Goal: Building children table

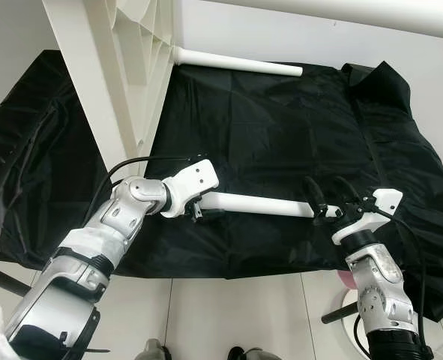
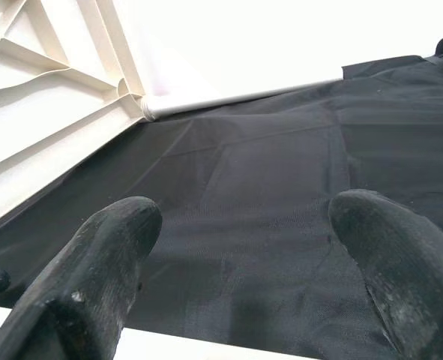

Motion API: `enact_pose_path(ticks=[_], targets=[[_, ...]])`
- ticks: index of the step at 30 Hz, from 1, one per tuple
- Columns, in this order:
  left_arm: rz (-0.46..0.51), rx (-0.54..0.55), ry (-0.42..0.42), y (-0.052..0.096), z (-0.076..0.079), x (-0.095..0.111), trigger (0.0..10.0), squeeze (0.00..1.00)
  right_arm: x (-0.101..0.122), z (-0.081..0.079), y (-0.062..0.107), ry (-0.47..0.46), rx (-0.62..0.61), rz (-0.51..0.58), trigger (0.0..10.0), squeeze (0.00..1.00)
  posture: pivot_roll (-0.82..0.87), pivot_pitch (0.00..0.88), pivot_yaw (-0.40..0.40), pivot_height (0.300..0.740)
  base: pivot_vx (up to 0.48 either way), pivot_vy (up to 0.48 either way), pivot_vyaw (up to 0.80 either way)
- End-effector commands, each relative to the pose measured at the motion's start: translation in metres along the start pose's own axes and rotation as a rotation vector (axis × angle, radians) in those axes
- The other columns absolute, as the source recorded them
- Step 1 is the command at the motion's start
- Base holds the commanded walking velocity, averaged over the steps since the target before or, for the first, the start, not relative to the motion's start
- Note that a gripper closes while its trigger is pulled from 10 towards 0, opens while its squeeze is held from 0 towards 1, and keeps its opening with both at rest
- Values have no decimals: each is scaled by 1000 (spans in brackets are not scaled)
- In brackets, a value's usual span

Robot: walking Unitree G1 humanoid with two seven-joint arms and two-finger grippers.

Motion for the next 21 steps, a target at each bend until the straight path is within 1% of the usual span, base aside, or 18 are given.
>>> enact_pose_path(ticks=[1, 5, 6, 7, 8, 9, 10, 11, 12, 13, 14, 15, 16, 17, 18, 19, 21], targets=[[-49, 59, 25, -2, -4, -11, 10000, 0, 2, 3, 1, 11, -10, -2, 10000, 0, -6, 123, -16, 740, 0, 0, 0], [-50, 39, 24, -1, -3, -11, 10000, 0, 1, 4, 1, 11, -16, -3, 10000, 0, -2, 124, -15, 740, 0, 0, 0], [-52, 38, 22, 0, -4, -11, 7490, 0, 1, 4, 1, 12, -18, -4, 10000, 0, -1, 125, -15, 740, 0, 0, 0], [-52, 38, 22, 0, -4, -11, 7490, 0, 1, 4, 1, 12, -18, -4, 10000, 0, -1, 125, -15, 740, 0, 0, 0], [-57, 40, 18, 1, -4, -11, 4902, 0, 1, 5, 1, 14, -19, -4, 10000, 0, 1, 124, -15, 740, 0, 0, 0], [-65, 44, 10, 2, -5, -11, 5255, 0, 1, 6, 1, 15, -21, -4, 10000, 0, 1, 124, -15, 740, 0, 0, 0], [-65, 44, 10, 2, -5, -11, 5255, 0, 1, 6, 1, 15, -21, -4, 10000, 0, 1, 124, -15, 740, 0, 0, 0], [-73, 44, -1, 3, -6, -11, 3608, 0, 2, 6, 0, 16, -22, -3, 10000, 0, 1, 123, -14, 740, 0, 0, 0], [-77, 45, -4, 3, -6, -11, 3412, 0, 2, 7, 0, 17, -23, -3, 10000, 0, 1, 123, -14, 740, 0, 0, 0], [-86, 48, -20, 4, -7, -12, 1451, 0, 2, 7, 0, 18, -23, -2, 10000, 0, 3, 123, -15, 740, 0, 0, 0], [-86, 48, -20, 4, -7, -12, 1451, 0, 2, 7, 0, 18, -23, -2, 10000, 0, 3, 123, -15, 740, 0, 0, 0], [-90, 52, -27, 4, -7, -12, 2627, 0, 2, 7, -1, 19, -23, -2, 10000, 0, 3, 122, -15, 740, 0, 0, 0], [-90, 52, -27, 4, -7, -12, 2627, 0, 2, 7, -1, 19, -23, -2, 10000, 0, 3, 122, -15, 740, 0, 0, 0], [-91, 53, -37, 4, -7, -12, 0, 0, 2, 7, -1, 19, -23, -2, 10000, 0, 3, 122, -15, 740, 0, 0, 0], [-94, 52, -48, 5, -7, -11, 0, 0, 2, 7, -1, 20, -23, -2, 10000, 0, 3, 121, -15, 740, 0, 0, 0], [-96, 55, -55, 5, -8, -11, 4824, 0, 2, 7, -1, 20, -23, -3, 10000, 0, 4, 120, -15, 740, 0, 0, 0], [-97, 57, -60, 5, -8, -10, 4824, 0, 2, 8, -2, 20, -23, -3, 10000, 0, 5, 119, -16, 740, 0, 0, 0]])
Point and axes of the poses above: a point about 5 cm out from each wrist's last joint towards the gripper, its own y axis pointing back from the gripper into the wrist, its own x axis along the axis of the wrist's last joint, z = x × y, the point moved 3 cm from there along -y, pointing out of the wrist towards the gripper, and after that the axes turned 9 degrees about y, right-handed, at the moved point
